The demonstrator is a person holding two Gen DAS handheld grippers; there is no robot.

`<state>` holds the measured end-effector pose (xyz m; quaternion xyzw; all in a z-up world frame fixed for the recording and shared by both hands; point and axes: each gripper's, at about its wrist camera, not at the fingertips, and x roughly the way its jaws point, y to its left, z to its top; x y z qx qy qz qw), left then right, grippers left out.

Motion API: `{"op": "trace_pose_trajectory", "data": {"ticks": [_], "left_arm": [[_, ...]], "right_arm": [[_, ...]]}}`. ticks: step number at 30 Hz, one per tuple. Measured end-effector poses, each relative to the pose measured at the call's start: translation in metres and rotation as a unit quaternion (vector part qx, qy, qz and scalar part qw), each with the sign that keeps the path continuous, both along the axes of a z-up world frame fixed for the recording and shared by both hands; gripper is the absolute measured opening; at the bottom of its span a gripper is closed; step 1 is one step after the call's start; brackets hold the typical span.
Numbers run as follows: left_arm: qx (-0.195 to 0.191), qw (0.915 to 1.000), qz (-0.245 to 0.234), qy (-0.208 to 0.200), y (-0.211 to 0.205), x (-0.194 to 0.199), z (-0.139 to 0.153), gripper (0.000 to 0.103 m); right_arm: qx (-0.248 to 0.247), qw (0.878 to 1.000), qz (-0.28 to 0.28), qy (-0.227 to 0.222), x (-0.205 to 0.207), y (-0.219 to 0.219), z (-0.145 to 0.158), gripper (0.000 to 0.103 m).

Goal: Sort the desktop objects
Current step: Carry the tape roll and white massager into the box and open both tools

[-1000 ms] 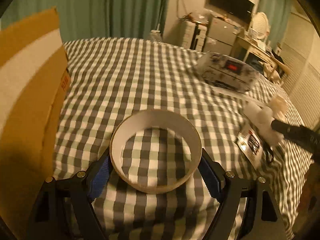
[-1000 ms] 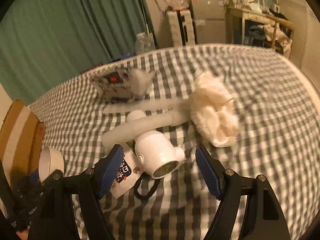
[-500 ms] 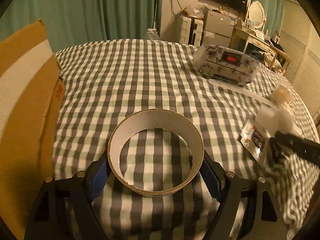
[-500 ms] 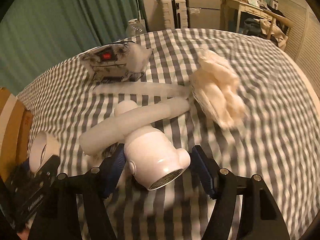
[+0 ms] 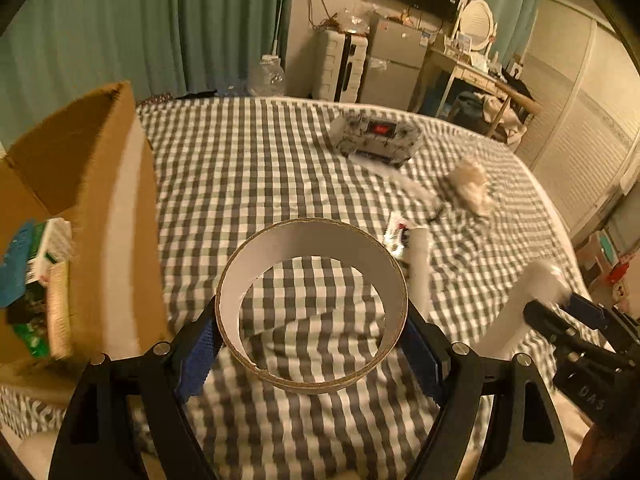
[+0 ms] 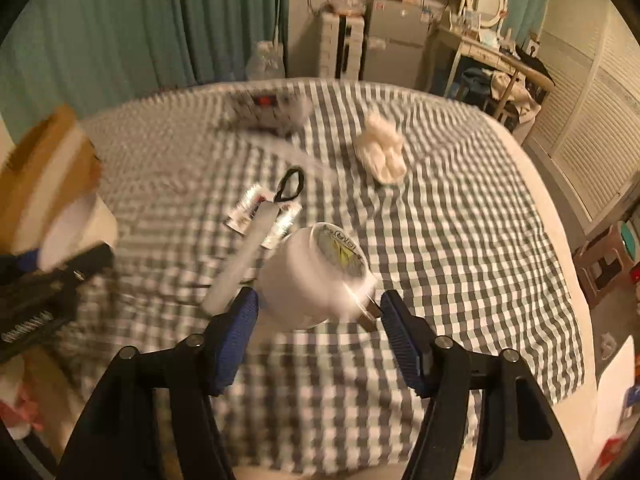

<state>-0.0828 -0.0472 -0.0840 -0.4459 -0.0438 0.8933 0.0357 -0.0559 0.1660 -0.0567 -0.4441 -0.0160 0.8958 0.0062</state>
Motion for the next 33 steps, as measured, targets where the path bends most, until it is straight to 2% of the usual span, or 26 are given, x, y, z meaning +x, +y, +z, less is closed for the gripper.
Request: {"op": "trace_pose_trajectory", "data": {"ticks": [1,2,6,10,12,16,19,22,25,27,31,33], "left_arm": [[-0.003,1.0000,0.001,0.005,-0.002,0.006,0.008,0.084],[-0.003,0.9999,0.003,0.010,-0.005,0.010,0.013,0.084],[0.008,0.9997,0.014,0.020,-0.019,0.026,0.027,0.084],[0.001,0.9994,0.024,0.025,-0.029,0.037,0.027,0.084],[0.001,0.9992,0.035,0.021,-0.034,0.038,0.020,0.084],[0.008,0.9986,0.050,0.012,-0.036,0.036,-0.001,0.084],[0.016,0.9983,0.055,0.012,-0.035,0.032,-0.013,0.084],[0.008,0.9987,0.050,-0.001,-0.033,0.029,-0.023,0.084],[0.008,0.9988,0.046,-0.014,-0.030,0.023,-0.030,0.084],[0.009,0.9989,0.041,-0.020,-0.028,0.022,-0.035,0.084],[0.019,0.9992,0.027,-0.024,-0.026,0.020,-0.038,0.084],[0.023,0.9993,0.028,-0.014,-0.027,0.024,-0.034,0.084]], "right_arm": [[0.000,1.000,0.003,0.007,0.006,-0.004,0.008,0.028],[-0.002,1.000,0.007,0.005,0.008,-0.006,0.011,0.025],[-0.024,1.000,0.011,-0.012,0.015,-0.012,0.005,0.025],[-0.104,0.992,-0.009,-0.067,0.009,-0.003,-0.024,0.044],[-0.127,0.988,-0.027,-0.088,0.010,0.001,-0.035,0.045],[-0.140,0.982,-0.047,-0.116,-0.001,-0.001,-0.059,0.045],[-0.125,0.979,-0.074,-0.146,-0.013,0.000,-0.081,0.046],[-0.156,0.971,-0.088,-0.157,-0.019,0.002,-0.097,0.055],[-0.158,0.969,-0.071,-0.175,-0.028,-0.003,-0.108,0.066],[-0.177,0.965,-0.066,-0.184,-0.033,-0.003,-0.117,0.066],[-0.116,0.976,-0.036,-0.178,-0.035,-0.018,-0.118,0.065],[-0.054,0.985,-0.007,-0.162,-0.032,-0.034,-0.113,0.064]]}}
